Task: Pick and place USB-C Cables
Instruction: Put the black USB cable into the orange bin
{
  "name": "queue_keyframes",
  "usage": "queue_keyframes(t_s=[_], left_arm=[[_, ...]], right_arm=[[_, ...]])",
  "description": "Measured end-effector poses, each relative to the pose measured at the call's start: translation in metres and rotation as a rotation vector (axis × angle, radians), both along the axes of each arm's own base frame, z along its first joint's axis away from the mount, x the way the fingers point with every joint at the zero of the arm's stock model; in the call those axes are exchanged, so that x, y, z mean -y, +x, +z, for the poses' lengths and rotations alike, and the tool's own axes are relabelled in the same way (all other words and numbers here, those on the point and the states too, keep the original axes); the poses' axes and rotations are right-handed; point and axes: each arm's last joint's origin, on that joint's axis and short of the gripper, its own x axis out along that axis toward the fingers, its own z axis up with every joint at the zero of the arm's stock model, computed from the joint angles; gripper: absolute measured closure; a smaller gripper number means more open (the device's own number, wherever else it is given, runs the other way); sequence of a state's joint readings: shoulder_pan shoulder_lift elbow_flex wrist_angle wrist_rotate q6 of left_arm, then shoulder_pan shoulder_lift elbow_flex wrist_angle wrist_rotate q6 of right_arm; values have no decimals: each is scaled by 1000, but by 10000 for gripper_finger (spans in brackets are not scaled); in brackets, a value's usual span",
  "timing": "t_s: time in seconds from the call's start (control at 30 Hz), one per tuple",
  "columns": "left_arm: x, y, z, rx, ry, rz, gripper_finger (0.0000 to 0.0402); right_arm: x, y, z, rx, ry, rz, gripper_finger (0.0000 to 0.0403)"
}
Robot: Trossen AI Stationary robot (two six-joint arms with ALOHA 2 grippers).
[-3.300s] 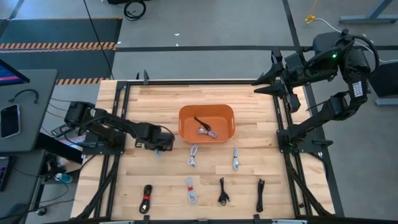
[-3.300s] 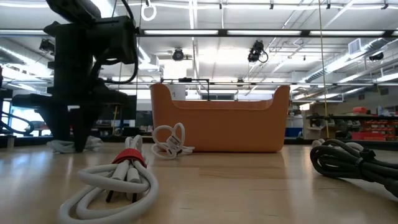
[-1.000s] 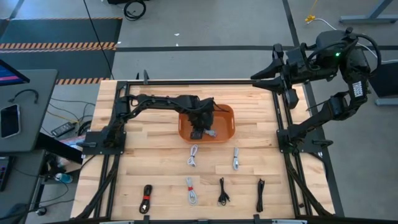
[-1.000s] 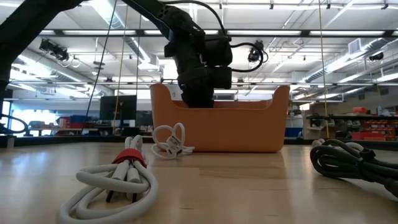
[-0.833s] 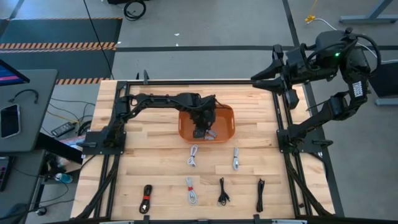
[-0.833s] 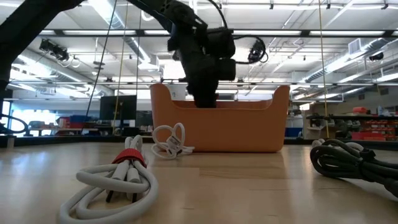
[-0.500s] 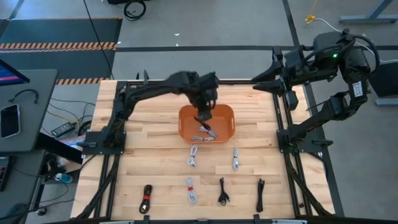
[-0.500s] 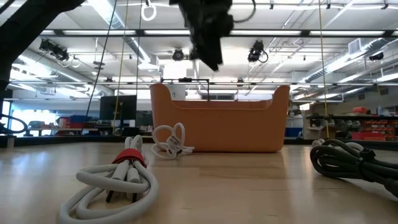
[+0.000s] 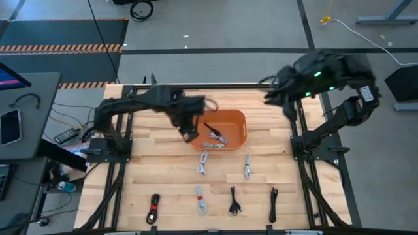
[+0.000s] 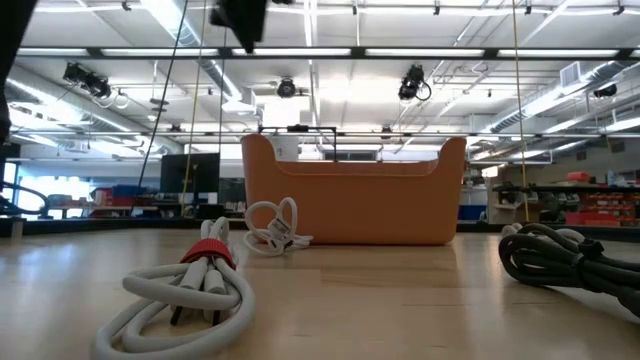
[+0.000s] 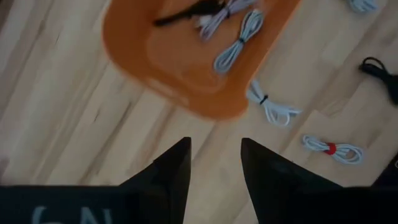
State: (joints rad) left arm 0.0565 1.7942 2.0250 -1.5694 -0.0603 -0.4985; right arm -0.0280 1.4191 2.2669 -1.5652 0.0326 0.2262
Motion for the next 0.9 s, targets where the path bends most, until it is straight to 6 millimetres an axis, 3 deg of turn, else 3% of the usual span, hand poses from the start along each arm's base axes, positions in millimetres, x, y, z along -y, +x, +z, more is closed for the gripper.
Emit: queue_keyframes(t_s=[0.27, 0.5, 0.7, 0.9], left_arm=[[64, -57, -4, 2, 52, 131, 255], [112, -105, -21, -18, 32, 150, 255], [140, -126, -29, -8, 51, 126, 255], [155, -133, -28, 70, 87, 110, 255]], right_arm=[[-21, 50, -52, -268, 243, -73, 296], [-72, 80, -124, -583, 424, -258, 296], [-137, 85, -182, -609, 568, -408, 296], [-199, 63, -240, -659, 697, -600, 296]])
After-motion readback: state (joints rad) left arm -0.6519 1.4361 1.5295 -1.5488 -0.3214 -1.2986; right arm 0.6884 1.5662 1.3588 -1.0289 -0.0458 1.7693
